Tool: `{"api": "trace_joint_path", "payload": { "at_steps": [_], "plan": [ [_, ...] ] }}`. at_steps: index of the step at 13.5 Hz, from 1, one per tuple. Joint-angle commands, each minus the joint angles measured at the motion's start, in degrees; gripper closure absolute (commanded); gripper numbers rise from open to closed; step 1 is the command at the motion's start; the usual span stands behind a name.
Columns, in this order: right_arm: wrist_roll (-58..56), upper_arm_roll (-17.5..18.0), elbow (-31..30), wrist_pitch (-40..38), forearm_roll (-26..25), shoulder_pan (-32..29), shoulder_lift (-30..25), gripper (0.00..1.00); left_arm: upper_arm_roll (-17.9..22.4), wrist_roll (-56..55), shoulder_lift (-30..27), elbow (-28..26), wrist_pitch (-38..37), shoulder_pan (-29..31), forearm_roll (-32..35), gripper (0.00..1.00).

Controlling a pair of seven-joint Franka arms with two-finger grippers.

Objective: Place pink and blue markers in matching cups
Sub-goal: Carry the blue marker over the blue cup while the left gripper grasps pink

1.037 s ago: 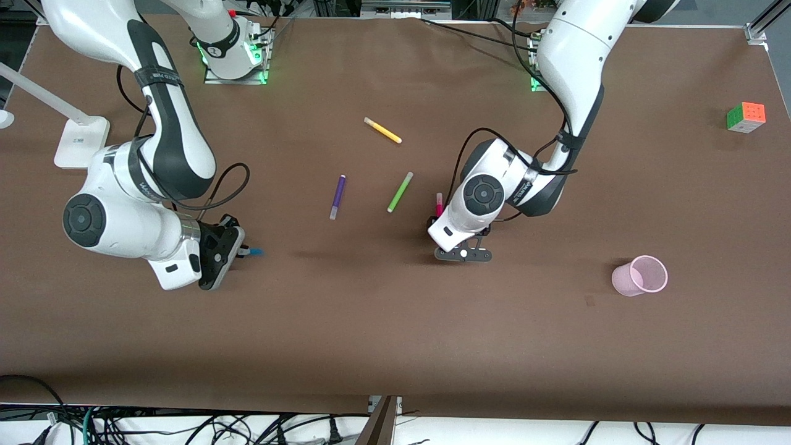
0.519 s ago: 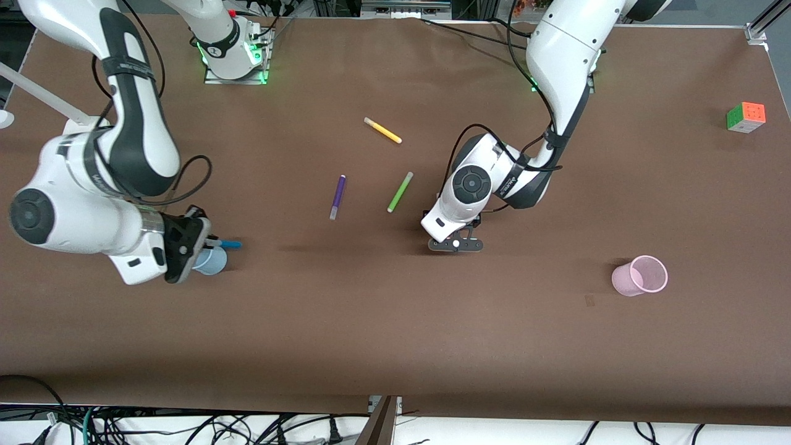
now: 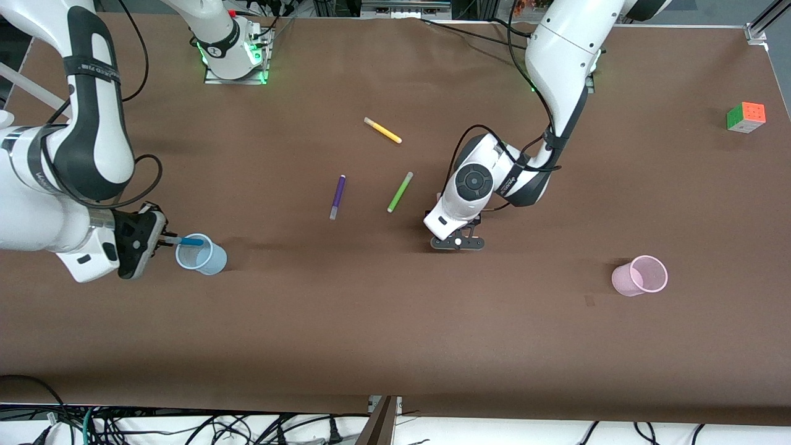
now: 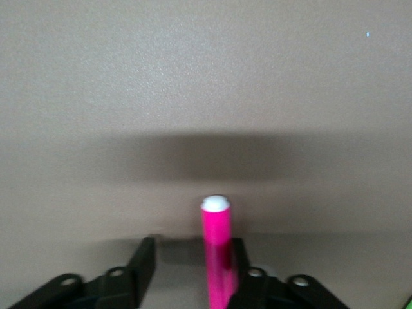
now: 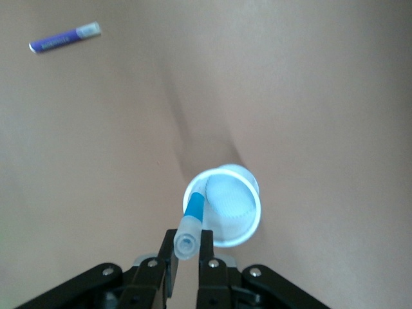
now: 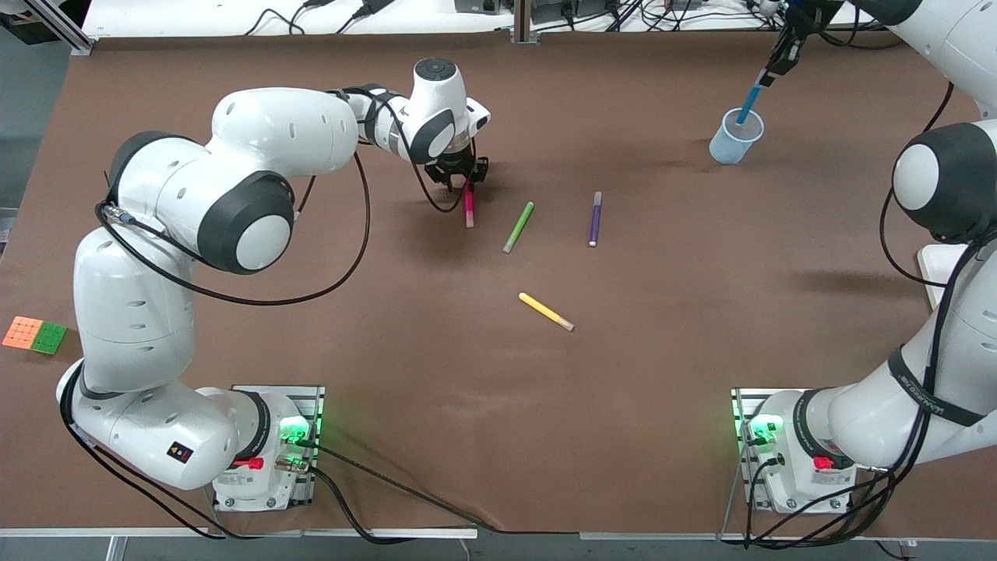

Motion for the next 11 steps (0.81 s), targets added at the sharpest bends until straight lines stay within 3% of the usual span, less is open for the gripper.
{"api": "trace_joint_path", "payload": {
  "at_steps": [1, 4, 8, 11],
  "plan": [
    [-1.64, -0.27, -0.16, -0.51, -2.56, -0.25, -0.44, 0.86, 0.58, -0.81, -1.92, -1.58, 0.76, -0.69, -0.49, 0.80],
    [-1.56, -0.27, -0.34, 0.71, -3.18, -0.78, 0.78, 0.87, 0.67, -1.34, -2.45, -1.50, 0.59, -0.60, -0.49, 0.99],
    [-1.47, -0.27, -0.95, 5.37, -3.18, -0.70, 3.42, 0.87, 1.02, -0.99, -5.78, -0.80, -3.61, 0.54, -0.49, 1.00],
    [-1.29, -0.18, -0.95, 8.62, -2.83, -0.34, 5.00, 0.86, 0.67, 0.67, -10.09, -0.53, -8.89, 5.01, -0.92, 1.00]
  ]
}}
